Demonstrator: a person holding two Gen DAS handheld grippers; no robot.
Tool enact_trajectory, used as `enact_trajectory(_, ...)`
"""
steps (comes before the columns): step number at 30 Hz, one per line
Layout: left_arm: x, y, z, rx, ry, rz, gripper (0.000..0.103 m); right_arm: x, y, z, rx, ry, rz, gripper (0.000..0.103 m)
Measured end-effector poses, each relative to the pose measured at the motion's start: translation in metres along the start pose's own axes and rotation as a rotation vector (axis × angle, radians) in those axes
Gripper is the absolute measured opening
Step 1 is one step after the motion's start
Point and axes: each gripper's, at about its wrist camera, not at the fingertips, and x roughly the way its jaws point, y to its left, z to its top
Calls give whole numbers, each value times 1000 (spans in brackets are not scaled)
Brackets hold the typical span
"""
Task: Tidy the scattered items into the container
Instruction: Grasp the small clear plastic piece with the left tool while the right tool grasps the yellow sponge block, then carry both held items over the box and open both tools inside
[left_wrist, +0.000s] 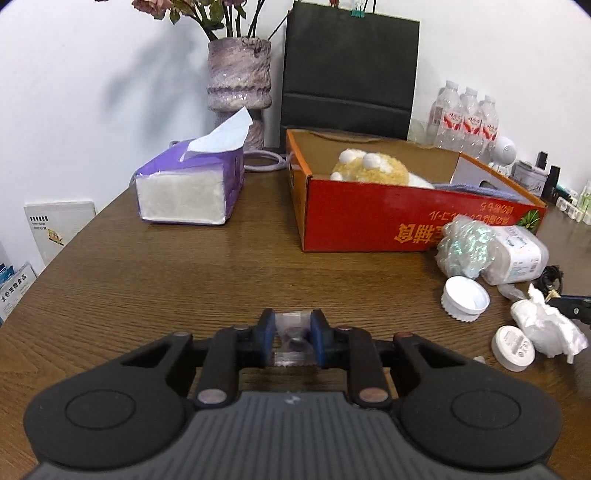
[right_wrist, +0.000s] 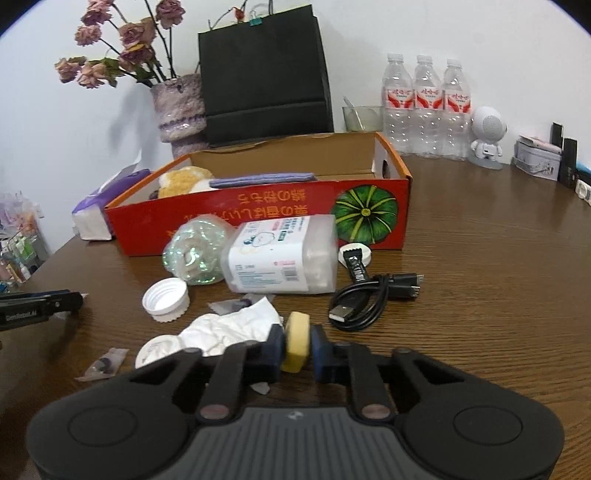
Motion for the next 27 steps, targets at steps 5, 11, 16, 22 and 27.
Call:
enact_trajectory(5, -8, -2, -1, -13, -15, -14, 21, -8, 1, -1, -15, -29, 1, 10)
enact_trajectory(11, -19, -8, 0, -15, -41, -35, 21, -18, -4, 0, -12, -59, 0, 10)
enact_trajectory(16, -29, -19, 13, -5, -90, -66, 21, -27, -8, 6, -4, -95, -4, 10)
enact_trajectory(22, -30, -43, 41, 21, -146, -113, 21, -30, -10, 29, 8, -156, -1, 10)
enact_trajectory(27, -22, -61, 66, 8, -180, -144, 21, -24, -8, 53, 6, -197, 11, 10)
